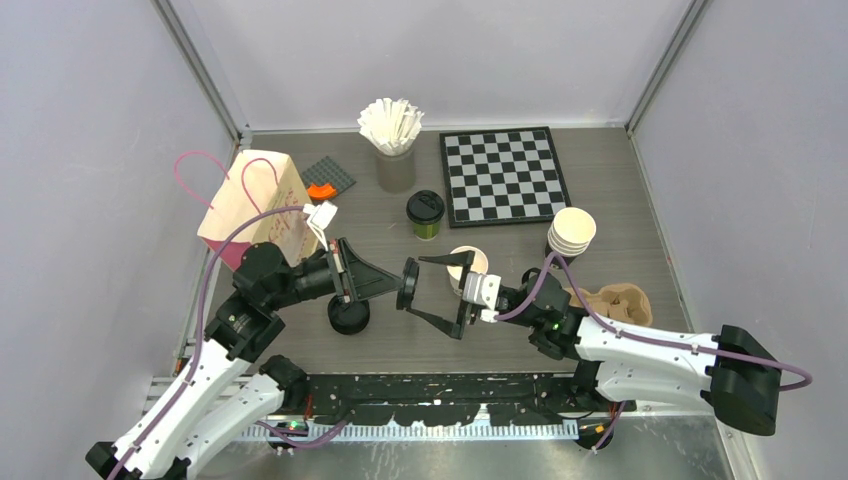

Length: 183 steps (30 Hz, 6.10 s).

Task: Pack the takeout coffee

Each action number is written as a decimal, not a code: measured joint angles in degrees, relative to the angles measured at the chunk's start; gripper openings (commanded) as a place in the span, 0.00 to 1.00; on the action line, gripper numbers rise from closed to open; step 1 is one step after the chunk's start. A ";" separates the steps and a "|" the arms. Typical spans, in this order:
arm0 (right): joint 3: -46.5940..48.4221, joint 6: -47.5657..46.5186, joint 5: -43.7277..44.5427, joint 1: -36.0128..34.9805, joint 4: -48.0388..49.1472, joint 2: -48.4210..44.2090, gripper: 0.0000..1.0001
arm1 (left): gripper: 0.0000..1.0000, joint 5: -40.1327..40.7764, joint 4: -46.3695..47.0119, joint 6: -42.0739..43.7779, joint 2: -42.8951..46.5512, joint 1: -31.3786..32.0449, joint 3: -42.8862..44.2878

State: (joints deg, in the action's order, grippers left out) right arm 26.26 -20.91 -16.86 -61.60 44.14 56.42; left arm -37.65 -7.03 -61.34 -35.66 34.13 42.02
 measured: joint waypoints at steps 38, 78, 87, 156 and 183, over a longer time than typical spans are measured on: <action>1.40 0.04 -0.33 -0.22 0.39 2.10 0.84 | 0.03 0.61 0.55 0.26 0.04 0.02 -0.59; 52.72 35.67 29.77 12.76 -98.99 20.55 0.70 | 1.00 21.77 -28.61 28.65 0.57 0.02 3.39; 63.60 34.56 26.45 16.74 -108.98 33.35 0.72 | 1.00 23.17 -30.99 31.71 3.91 0.02 0.63; 76.06 28.89 18.93 20.11 -120.10 53.79 0.82 | 1.00 25.92 -32.74 33.33 8.48 0.02 0.46; 75.67 29.27 18.73 20.90 -120.34 51.82 0.81 | 1.00 26.16 -32.74 33.33 8.57 0.02 0.46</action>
State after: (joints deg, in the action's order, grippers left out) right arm 101.93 8.36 1.87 -40.71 -76.20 108.25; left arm -11.49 -39.77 -28.01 -27.09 34.15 42.48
